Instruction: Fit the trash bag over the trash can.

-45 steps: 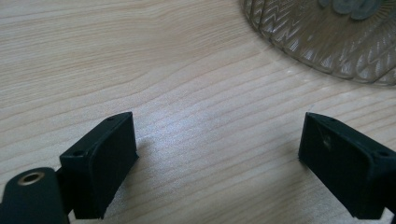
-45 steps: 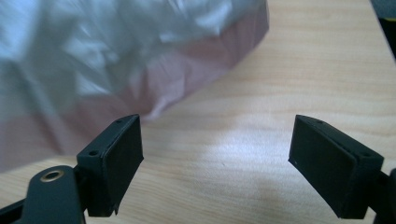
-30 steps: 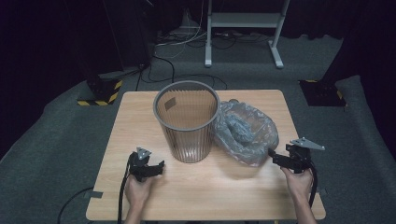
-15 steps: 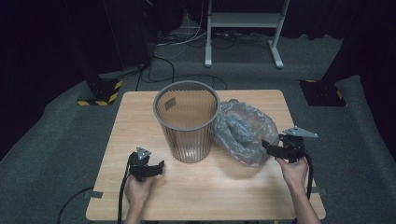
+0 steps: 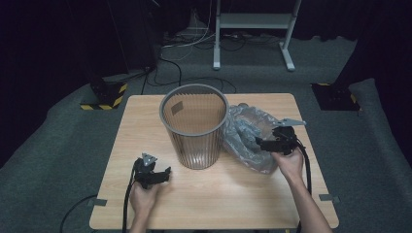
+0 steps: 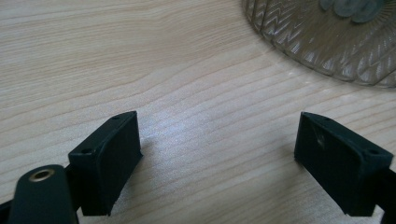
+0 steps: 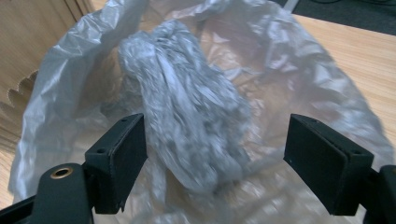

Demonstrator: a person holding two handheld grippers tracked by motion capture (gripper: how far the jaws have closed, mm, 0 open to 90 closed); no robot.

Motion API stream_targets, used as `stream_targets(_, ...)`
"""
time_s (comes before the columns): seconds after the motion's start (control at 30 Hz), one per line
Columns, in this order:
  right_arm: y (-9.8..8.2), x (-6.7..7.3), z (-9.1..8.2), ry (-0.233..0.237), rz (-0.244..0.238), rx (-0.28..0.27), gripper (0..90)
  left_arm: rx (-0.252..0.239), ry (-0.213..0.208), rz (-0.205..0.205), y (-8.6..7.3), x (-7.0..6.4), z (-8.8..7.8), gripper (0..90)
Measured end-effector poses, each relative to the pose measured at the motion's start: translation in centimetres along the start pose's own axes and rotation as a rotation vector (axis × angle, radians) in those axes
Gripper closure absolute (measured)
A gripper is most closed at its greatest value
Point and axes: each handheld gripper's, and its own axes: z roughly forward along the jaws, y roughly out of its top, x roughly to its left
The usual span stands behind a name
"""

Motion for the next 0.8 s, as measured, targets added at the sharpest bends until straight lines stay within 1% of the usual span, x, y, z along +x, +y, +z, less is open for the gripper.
stream_targets(0.17,0.8,0.5,1.6,0.015,-0.018,0.034,19.6,0.0,0.0,0.0,0.0,0.0,0.0,14.8)
stream_targets(0.2,0.8,0.5,1.6,0.015,-0.018,0.034,19.6,0.0,0.0,0.0,0.0,0.0,0.0,14.8)
stream_targets(0.23,1.0,0.7,2.4,0.018,-0.02,0.056,18.9,0.0,0.0,0.0,0.0,0.0,0.0,14.8)
stream_targets(0.3,1.1,0.8,2.9,0.015,-0.026,0.072,18.7,0.0,0.0,0.0,0.0,0.0,0.0,14.8)
stream_targets(0.33,1.1,0.8,2.9,0.015,-0.026,0.072,18.7,0.0,0.0,0.0,0.0,0.0,0.0,14.8)
stream_targets(0.37,1.2,0.9,3.6,0.015,-0.029,0.088,18.9,0.0,0.0,0.0,0.0,0.0,0.0,14.9)
stream_targets(0.47,1.3,0.9,4.3,0.029,-0.03,0.114,21.2,-0.001,0.001,-0.001,0.0,0.0,0.0,15.0)
stream_targets(0.5,1.3,0.9,4.6,0.029,-0.032,0.124,24.2,-0.001,0.001,-0.001,0.0,0.0,0.0,15.0)
stream_targets(0.57,1.2,1.0,4.8,0.029,-0.038,0.134,35.0,-0.001,0.001,-0.001,0.0,0.0,0.0,15.0)
stream_targets(0.6,1.2,1.0,4.8,0.029,-0.038,0.134,35.0,-0.001,0.001,-0.001,0.0,0.0,0.0,15.0)
stream_targets(0.63,1.1,1.0,5.0,0.037,-0.04,0.14,45.8,-0.001,0.001,-0.001,0.0,0.0,0.0,15.0)
stream_targets(0.7,1.1,0.9,5.1,0.039,-0.035,0.151,54.9,0.0,0.001,0.001,0.0,0.0,0.0,15.0)
stream_targets(0.73,1.1,0.9,5.1,0.039,-0.035,0.151,54.9,0.0,0.001,0.001,0.0,0.0,0.0,15.0)
stream_targets(0.77,1.1,0.9,5.0,0.037,-0.045,0.152,63.8,0.0,0.001,0.001,0.0,0.0,0.0,15.0)
stream_targets(0.8,1.1,0.9,4.9,0.043,-0.043,0.151,66.5,0.001,0.001,0.001,0.0,0.0,0.0,15.0)
